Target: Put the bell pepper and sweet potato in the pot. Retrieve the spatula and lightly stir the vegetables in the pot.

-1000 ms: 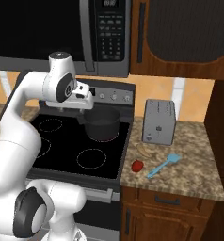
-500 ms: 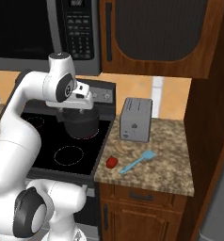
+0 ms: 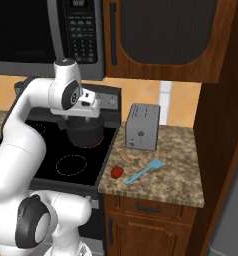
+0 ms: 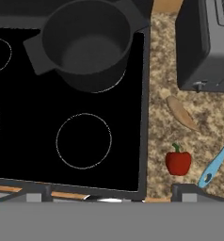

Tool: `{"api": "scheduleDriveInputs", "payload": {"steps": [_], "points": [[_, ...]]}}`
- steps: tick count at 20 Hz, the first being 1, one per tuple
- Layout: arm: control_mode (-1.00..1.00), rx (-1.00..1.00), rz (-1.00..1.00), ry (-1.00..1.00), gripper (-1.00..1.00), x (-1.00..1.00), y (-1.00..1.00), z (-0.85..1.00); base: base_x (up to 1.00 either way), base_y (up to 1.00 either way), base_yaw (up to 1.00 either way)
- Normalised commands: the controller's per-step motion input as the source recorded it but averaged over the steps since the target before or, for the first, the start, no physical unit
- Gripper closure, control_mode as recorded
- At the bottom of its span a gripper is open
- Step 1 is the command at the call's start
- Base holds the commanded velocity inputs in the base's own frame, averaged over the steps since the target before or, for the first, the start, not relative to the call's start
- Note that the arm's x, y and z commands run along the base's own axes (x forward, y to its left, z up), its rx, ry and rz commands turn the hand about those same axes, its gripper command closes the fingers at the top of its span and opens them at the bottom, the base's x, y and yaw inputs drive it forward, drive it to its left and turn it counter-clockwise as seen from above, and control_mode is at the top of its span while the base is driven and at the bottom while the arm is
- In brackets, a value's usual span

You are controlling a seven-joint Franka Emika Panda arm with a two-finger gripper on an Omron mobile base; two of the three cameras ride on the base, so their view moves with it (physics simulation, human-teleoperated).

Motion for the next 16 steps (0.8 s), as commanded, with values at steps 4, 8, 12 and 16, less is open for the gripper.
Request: {"api": "scheduleDriveInputs", "payload": {"steps": [4, 8, 12, 16], "points": [[-1.0, 0.0, -0.04, 0.01, -1.0, 0.2, -0.02, -0.25, 0.0, 0.0, 0.0], [-1.0, 0.0, -0.04, 0.14, -1.0, 0.0, -0.51, -0.63, 0.0, 0.0, 0.0], [-1.0, 0.0, -0.08, 0.16, -1.0, 0.0, -0.67, -0.67, 0.0, 0.0, 0.0], [-1.0, 0.03, -0.08, 0.08, -1.0, 0.0, -0.49, -0.35, 0.0, 0.0, 0.0]]}}
